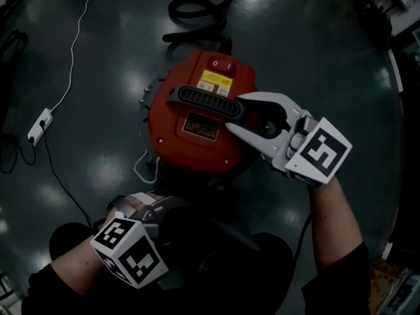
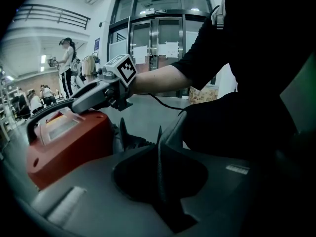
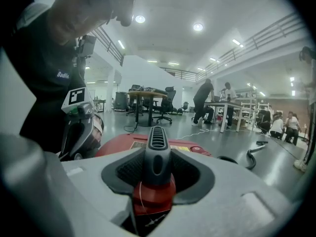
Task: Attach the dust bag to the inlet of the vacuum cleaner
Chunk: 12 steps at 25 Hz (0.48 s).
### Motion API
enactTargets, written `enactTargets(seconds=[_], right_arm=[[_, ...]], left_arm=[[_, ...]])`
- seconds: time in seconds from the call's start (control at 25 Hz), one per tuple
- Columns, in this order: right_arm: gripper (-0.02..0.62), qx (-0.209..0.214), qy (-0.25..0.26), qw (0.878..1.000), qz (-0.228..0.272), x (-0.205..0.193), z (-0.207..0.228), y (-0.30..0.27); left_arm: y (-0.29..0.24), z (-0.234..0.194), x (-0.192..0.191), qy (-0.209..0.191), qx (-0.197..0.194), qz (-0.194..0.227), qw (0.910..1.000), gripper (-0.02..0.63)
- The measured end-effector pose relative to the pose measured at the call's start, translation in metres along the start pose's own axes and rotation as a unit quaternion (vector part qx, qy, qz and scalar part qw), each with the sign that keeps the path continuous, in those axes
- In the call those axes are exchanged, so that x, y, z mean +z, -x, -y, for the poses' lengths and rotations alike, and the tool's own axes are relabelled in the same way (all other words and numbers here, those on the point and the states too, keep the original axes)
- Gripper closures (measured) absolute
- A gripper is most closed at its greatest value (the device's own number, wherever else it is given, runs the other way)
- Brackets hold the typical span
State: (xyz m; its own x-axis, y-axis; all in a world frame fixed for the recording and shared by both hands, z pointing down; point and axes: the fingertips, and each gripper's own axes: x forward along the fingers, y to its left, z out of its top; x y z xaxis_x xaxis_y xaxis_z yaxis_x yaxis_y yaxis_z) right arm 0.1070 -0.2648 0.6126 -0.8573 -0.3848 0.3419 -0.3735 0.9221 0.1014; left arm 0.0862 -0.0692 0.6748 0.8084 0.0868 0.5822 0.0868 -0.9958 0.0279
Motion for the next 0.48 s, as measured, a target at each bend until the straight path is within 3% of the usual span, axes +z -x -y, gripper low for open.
enactTargets(seconds=[0.24, 0.48], right_arm=[[0.44, 0.0, -0.005, 1.0, -0.004, -0.001, 0.0, 0.0], [0.44, -0.006, -0.001, 1.0, -0.004, 0.001, 0.0, -0.001]], left_arm=[[-0.011, -0.001, -0.003, 0.01, 0.0, -0.031, 0.9995, 0.569], [-0.011, -0.005, -0.003, 0.049, 0.008, -0.027, 0.9984, 0.566]])
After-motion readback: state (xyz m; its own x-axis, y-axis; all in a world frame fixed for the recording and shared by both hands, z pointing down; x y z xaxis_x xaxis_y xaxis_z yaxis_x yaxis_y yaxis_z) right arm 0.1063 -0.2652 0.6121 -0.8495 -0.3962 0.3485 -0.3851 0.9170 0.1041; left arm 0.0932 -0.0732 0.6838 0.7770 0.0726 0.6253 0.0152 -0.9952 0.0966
